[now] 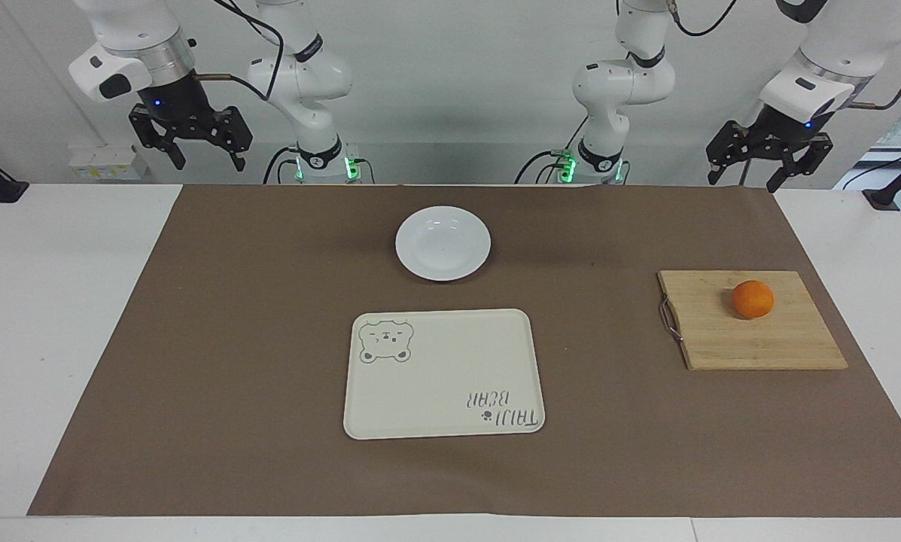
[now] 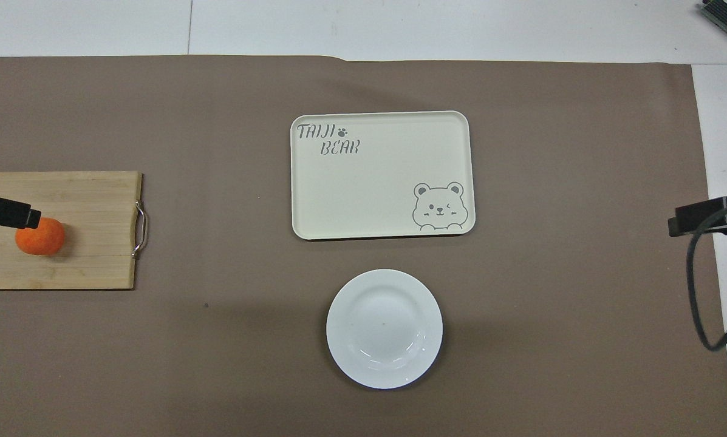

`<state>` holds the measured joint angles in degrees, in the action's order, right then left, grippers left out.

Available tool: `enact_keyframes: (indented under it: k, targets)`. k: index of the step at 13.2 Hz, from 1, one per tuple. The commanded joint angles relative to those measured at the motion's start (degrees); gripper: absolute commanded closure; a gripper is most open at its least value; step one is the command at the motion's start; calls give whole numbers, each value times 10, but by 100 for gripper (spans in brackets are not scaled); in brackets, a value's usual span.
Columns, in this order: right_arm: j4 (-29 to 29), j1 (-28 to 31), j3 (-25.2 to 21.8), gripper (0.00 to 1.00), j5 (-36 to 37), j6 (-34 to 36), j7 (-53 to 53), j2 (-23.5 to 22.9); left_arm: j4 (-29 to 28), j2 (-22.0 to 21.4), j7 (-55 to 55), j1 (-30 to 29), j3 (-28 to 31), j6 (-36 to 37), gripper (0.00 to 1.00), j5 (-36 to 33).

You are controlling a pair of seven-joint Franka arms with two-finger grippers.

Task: Place orange and plate with both arms
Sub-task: 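Lower the left gripper onto the orange on the wooden board and grasp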

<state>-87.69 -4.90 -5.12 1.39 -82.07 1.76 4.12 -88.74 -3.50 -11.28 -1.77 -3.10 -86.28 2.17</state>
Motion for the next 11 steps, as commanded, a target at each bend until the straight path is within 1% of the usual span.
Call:
enact_keyframes:
  k: [1, 6, 9, 11]
  targets:
    - [5, 7, 2, 0, -2, 2, -13, -1, -12, -9, -4, -3, 4, -19, 0, 3]
    - [5, 7, 2, 0, -2, 2, -12, -1, -12, -8, -15, -5, 5, -45, 0, 4]
    - [5, 7, 2, 0, -2, 2, -13, -1, -12, -4, -80, -41, 5, -64, 0, 4]
    - [5, 7, 2, 0, -2, 2, -12, -1, -11, 12, -93, -72, 5, -69, 0, 4]
